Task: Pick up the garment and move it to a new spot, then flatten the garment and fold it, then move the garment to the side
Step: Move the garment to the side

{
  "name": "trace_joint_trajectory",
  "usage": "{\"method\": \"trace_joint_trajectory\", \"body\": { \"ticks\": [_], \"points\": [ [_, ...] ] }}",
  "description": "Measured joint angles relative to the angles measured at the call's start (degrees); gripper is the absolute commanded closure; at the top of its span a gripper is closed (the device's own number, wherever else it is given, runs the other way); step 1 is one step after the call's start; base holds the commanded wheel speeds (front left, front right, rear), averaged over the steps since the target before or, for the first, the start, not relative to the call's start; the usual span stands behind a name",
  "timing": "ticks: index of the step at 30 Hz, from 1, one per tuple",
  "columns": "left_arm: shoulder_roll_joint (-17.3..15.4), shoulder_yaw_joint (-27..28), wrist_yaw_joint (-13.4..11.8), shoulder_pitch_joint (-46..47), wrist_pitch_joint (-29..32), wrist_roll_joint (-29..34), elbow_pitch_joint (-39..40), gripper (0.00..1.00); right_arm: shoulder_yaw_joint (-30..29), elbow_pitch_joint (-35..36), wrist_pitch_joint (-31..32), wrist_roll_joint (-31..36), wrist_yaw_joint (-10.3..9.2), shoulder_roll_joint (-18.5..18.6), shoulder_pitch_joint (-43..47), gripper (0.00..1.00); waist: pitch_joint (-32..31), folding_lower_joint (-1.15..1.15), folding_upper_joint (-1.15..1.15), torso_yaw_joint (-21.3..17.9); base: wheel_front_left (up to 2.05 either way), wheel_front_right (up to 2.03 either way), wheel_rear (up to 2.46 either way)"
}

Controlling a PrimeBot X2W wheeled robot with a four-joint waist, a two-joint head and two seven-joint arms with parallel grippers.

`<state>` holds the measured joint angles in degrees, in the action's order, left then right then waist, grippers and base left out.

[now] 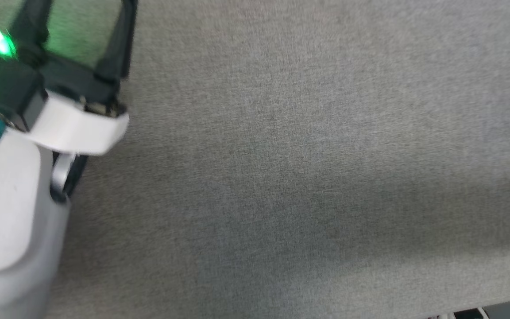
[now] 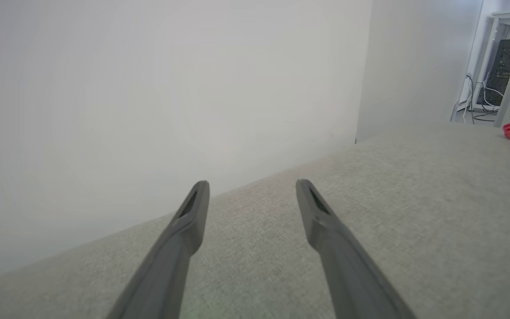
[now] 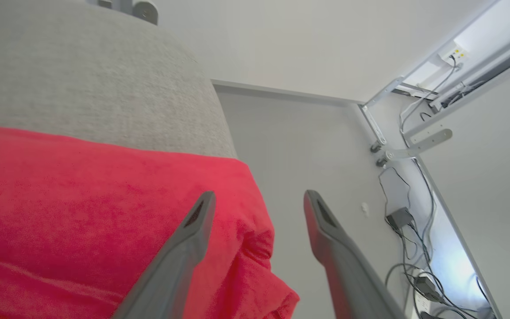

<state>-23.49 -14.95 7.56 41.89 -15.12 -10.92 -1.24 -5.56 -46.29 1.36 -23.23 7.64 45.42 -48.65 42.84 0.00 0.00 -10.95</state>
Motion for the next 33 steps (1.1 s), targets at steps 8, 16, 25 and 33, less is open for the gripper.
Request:
{"method": "trace_joint_trajectory", "body": {
  "ticks": [8, 16, 25, 33],
  "points": [
    [5.37, 5.60, -0.01, -12.09, 0.05, -0.12, -1.67, 0.00, 7.47, 3.76, -1.66, -2.78, -0.01, -2.64, 4.69, 0.00, -8.55, 0.00, 0.00, 2.13, 0.00, 0.00, 0.00],
    [9.36, 9.64, -0.01, -23.52, 0.05, -0.21, -2.93, 0.00, 13.40, 11.31, -2.99, -5.00, -0.11, -7.26, 12.94, 0.00, -18.71, 0.00, 0.00, 5.34, 0.00, 0.00, 0.00],
    [10.95, 11.59, -0.01, -31.03, 0.05, -1.72, -7.36, 0.00, 17.00, 19.98, -6.16, -5.11, -0.14, -11.92, 20.96, 0.00, -28.60, 0.00, 0.00, 9.25, 0.00, 0.00, 0.00],
    [11.25, 13.49, -0.01, -36.46, 0.05, -2.23, -8.72, 0.00, 17.46, 24.66, -10.60, -5.43, -0.14, -16.86, 28.61, 0.00, -34.93, 0.00, 0.00, 11.90, 0.00, 0.00, 0.00]
  ]
}}
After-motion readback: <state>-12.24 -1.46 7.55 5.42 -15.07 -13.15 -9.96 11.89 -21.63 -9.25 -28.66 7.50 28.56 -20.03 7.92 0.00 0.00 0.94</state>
